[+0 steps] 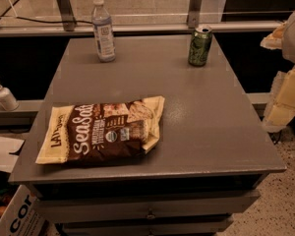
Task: Move brown chip bag near green can
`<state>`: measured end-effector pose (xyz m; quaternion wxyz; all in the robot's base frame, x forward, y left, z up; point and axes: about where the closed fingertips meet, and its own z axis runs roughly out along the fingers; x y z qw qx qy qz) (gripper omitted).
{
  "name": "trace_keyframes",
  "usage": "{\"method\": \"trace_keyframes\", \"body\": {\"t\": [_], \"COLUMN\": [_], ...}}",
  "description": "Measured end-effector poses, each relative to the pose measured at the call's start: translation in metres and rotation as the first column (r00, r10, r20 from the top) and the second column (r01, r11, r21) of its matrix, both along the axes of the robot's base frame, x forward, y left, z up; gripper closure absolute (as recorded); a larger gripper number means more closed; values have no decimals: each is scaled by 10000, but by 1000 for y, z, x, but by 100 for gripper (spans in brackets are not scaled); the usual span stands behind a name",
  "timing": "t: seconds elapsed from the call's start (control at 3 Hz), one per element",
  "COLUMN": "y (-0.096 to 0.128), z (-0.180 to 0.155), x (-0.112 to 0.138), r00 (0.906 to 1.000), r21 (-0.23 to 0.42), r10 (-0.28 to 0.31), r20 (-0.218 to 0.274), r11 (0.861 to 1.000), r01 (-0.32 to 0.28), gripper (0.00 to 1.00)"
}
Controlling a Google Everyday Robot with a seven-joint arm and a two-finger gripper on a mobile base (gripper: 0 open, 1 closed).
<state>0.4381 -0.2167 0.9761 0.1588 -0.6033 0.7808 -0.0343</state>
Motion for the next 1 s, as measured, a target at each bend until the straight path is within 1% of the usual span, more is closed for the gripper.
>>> {"method": "trace_keyframes", "body": {"t": [0.33,0.67,1.0], "y": [0,51,58], "z": [0,-27,-31], "x": [0,-4,-5], "r00": [10000,9988,9984], "r21": [0,2177,2487], "r10": [0,339,388], "r20": [2,361,410], "r11": [10000,9752,9674], "r01": [0,-410,-478], "gripper": [0,0,0]}}
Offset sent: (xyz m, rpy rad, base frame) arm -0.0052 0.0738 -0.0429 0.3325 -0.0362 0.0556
